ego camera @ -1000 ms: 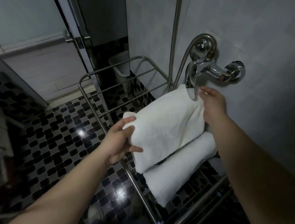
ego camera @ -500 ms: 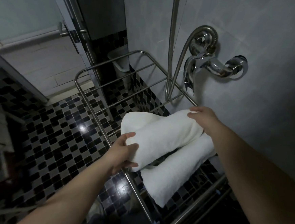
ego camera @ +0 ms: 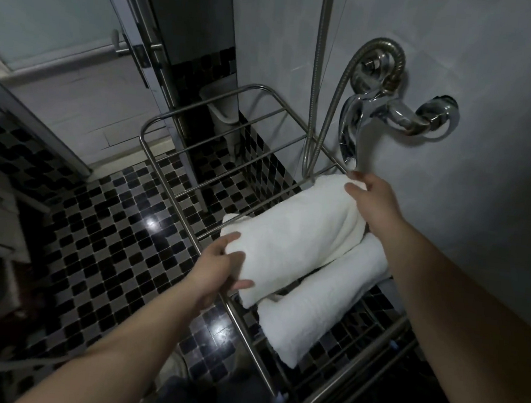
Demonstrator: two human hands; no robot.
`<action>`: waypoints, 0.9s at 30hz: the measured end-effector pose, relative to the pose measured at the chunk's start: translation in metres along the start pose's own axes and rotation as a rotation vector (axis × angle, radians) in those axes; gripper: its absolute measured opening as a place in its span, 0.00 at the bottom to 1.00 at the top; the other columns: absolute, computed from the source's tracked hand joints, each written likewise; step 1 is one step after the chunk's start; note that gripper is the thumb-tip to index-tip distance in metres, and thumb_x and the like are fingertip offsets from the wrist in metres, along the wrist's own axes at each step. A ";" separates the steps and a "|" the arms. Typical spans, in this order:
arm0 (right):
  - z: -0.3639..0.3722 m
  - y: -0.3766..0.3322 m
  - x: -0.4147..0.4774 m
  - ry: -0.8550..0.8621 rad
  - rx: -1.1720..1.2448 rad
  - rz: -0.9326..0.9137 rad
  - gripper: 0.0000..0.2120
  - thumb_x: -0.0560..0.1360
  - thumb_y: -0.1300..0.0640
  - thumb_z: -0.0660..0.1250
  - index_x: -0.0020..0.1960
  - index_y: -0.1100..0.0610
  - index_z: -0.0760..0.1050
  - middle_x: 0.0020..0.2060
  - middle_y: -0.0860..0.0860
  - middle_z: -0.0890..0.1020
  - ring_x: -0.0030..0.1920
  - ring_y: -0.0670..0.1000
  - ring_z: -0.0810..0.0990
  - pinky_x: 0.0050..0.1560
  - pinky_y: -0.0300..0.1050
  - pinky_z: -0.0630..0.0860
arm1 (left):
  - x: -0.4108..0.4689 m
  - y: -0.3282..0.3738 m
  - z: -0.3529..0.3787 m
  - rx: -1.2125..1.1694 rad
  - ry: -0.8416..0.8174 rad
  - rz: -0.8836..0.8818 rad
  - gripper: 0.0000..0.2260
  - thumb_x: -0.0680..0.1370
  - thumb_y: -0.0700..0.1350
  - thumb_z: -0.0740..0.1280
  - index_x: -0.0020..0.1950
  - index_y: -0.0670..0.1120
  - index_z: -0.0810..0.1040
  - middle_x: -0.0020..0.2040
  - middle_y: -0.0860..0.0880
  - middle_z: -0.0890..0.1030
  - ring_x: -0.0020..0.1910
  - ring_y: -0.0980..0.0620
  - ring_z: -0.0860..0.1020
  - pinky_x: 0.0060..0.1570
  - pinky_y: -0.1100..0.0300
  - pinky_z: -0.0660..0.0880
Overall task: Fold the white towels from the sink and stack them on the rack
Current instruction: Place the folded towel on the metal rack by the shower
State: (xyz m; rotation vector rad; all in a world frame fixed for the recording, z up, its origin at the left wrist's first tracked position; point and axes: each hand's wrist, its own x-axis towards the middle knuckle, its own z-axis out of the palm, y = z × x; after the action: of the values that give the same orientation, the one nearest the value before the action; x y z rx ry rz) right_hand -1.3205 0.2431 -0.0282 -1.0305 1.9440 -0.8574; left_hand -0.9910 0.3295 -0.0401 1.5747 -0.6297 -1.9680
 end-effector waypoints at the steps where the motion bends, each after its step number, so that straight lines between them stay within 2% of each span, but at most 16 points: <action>1: 0.004 0.000 -0.002 -0.048 -0.049 0.005 0.19 0.68 0.45 0.72 0.59 0.39 0.80 0.60 0.46 0.82 0.57 0.50 0.81 0.63 0.51 0.77 | 0.000 -0.001 0.000 -0.006 0.008 -0.063 0.24 0.78 0.34 0.68 0.72 0.49 0.71 0.53 0.43 0.75 0.45 0.42 0.82 0.40 0.50 0.84; 2: 0.007 0.001 -0.003 -0.107 -0.101 0.020 0.20 0.71 0.50 0.73 0.63 0.43 0.79 0.62 0.49 0.81 0.58 0.52 0.80 0.64 0.51 0.76 | 0.000 -0.003 0.000 -0.016 0.022 -0.114 0.25 0.77 0.34 0.67 0.73 0.48 0.70 0.55 0.42 0.75 0.45 0.40 0.82 0.37 0.52 0.84; 4: 0.010 0.001 -0.004 -0.183 -0.169 0.068 0.21 0.75 0.57 0.72 0.67 0.51 0.77 0.64 0.52 0.79 0.61 0.53 0.79 0.67 0.50 0.74 | 0.001 -0.004 0.001 -0.045 0.068 -0.144 0.24 0.78 0.33 0.67 0.72 0.47 0.71 0.67 0.36 0.70 0.39 0.40 0.83 0.34 0.54 0.83; 6: 0.012 -0.001 -0.002 -0.177 -0.152 0.073 0.20 0.76 0.61 0.71 0.67 0.53 0.78 0.65 0.53 0.78 0.64 0.53 0.77 0.69 0.49 0.71 | 0.003 -0.005 0.002 -0.056 0.094 -0.096 0.22 0.78 0.34 0.67 0.70 0.47 0.71 0.75 0.31 0.62 0.27 0.48 0.80 0.45 0.49 0.84; 7: 0.013 -0.003 -0.001 -0.156 -0.123 0.059 0.20 0.76 0.63 0.70 0.67 0.54 0.78 0.65 0.53 0.79 0.64 0.53 0.77 0.69 0.48 0.71 | 0.003 -0.005 0.002 -0.050 0.102 -0.068 0.21 0.78 0.35 0.67 0.70 0.48 0.71 0.76 0.31 0.62 0.25 0.50 0.79 0.48 0.47 0.83; 9: 0.015 -0.010 0.001 -0.104 -0.044 0.024 0.19 0.75 0.65 0.70 0.64 0.54 0.79 0.64 0.52 0.79 0.61 0.50 0.77 0.64 0.43 0.72 | 0.005 -0.005 -0.001 -0.055 0.116 -0.033 0.23 0.79 0.36 0.67 0.72 0.48 0.71 0.72 0.31 0.69 0.24 0.53 0.78 0.41 0.51 0.83; 11: 0.017 -0.014 0.004 -0.068 0.001 -0.021 0.18 0.74 0.64 0.70 0.61 0.49 0.80 0.62 0.50 0.80 0.58 0.47 0.77 0.58 0.38 0.71 | 0.010 -0.005 -0.003 -0.077 0.117 -0.044 0.24 0.79 0.36 0.68 0.74 0.49 0.70 0.53 0.38 0.79 0.27 0.53 0.78 0.38 0.53 0.83; 12: 0.017 -0.014 0.006 -0.067 -0.005 -0.037 0.18 0.74 0.63 0.70 0.60 0.46 0.80 0.62 0.49 0.80 0.57 0.47 0.78 0.58 0.38 0.71 | 0.010 -0.004 -0.003 -0.086 0.112 -0.062 0.24 0.79 0.36 0.67 0.74 0.49 0.71 0.45 0.42 0.78 0.31 0.51 0.79 0.37 0.53 0.83; 13: 0.017 -0.011 0.007 -0.083 -0.030 -0.041 0.17 0.74 0.61 0.71 0.59 0.45 0.80 0.62 0.48 0.80 0.58 0.48 0.78 0.60 0.40 0.72 | 0.011 -0.003 -0.003 -0.090 0.109 -0.082 0.23 0.79 0.36 0.67 0.73 0.49 0.71 0.44 0.45 0.76 0.37 0.48 0.80 0.36 0.54 0.83; 15: 0.018 -0.003 0.010 -0.175 -0.128 -0.007 0.19 0.73 0.58 0.73 0.63 0.47 0.80 0.64 0.48 0.79 0.62 0.51 0.78 0.67 0.47 0.73 | 0.011 -0.002 -0.003 -0.092 0.116 -0.117 0.21 0.80 0.37 0.67 0.72 0.48 0.72 0.52 0.45 0.75 0.52 0.41 0.81 0.33 0.55 0.83; 16: 0.017 0.001 0.011 -0.231 -0.181 0.033 0.22 0.72 0.56 0.74 0.65 0.48 0.79 0.65 0.49 0.78 0.63 0.52 0.78 0.69 0.50 0.72 | 0.011 -0.003 -0.002 -0.082 0.126 -0.127 0.21 0.80 0.37 0.67 0.72 0.48 0.72 0.56 0.45 0.74 0.56 0.39 0.80 0.32 0.55 0.82; 19: 0.011 0.002 0.019 -0.392 -0.311 0.139 0.32 0.70 0.50 0.77 0.72 0.49 0.73 0.69 0.49 0.75 0.66 0.53 0.76 0.71 0.53 0.70 | 0.010 -0.006 -0.001 -0.045 0.148 -0.128 0.21 0.79 0.37 0.68 0.72 0.48 0.73 0.66 0.42 0.71 0.56 0.39 0.80 0.33 0.57 0.82; 21: 0.007 -0.001 0.024 -0.440 -0.333 0.126 0.33 0.70 0.50 0.78 0.73 0.48 0.72 0.71 0.50 0.73 0.67 0.54 0.74 0.71 0.55 0.69 | 0.009 -0.008 -0.001 -0.066 0.156 -0.124 0.21 0.79 0.37 0.68 0.72 0.48 0.73 0.68 0.42 0.70 0.54 0.39 0.81 0.34 0.57 0.82; 24: 0.007 -0.001 0.030 -0.319 -0.207 0.052 0.25 0.71 0.53 0.77 0.67 0.45 0.77 0.68 0.50 0.76 0.65 0.53 0.76 0.70 0.54 0.71 | 0.009 -0.010 0.000 -0.100 0.141 -0.126 0.20 0.79 0.38 0.68 0.71 0.48 0.73 0.67 0.39 0.73 0.53 0.40 0.82 0.34 0.56 0.82; 27: 0.018 0.006 0.032 -0.208 -0.313 0.006 0.20 0.74 0.56 0.73 0.66 0.50 0.78 0.66 0.51 0.79 0.64 0.52 0.77 0.67 0.45 0.71 | 0.013 -0.015 0.003 -0.026 0.193 -0.127 0.18 0.79 0.41 0.70 0.69 0.49 0.75 0.63 0.41 0.76 0.51 0.40 0.83 0.35 0.53 0.83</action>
State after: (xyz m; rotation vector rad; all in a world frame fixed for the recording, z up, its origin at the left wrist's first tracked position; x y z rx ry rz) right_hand -1.3193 0.2145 -0.0515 -1.2406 1.9368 -0.4288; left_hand -0.9975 0.3321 -0.0589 1.8011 -0.4347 -1.8742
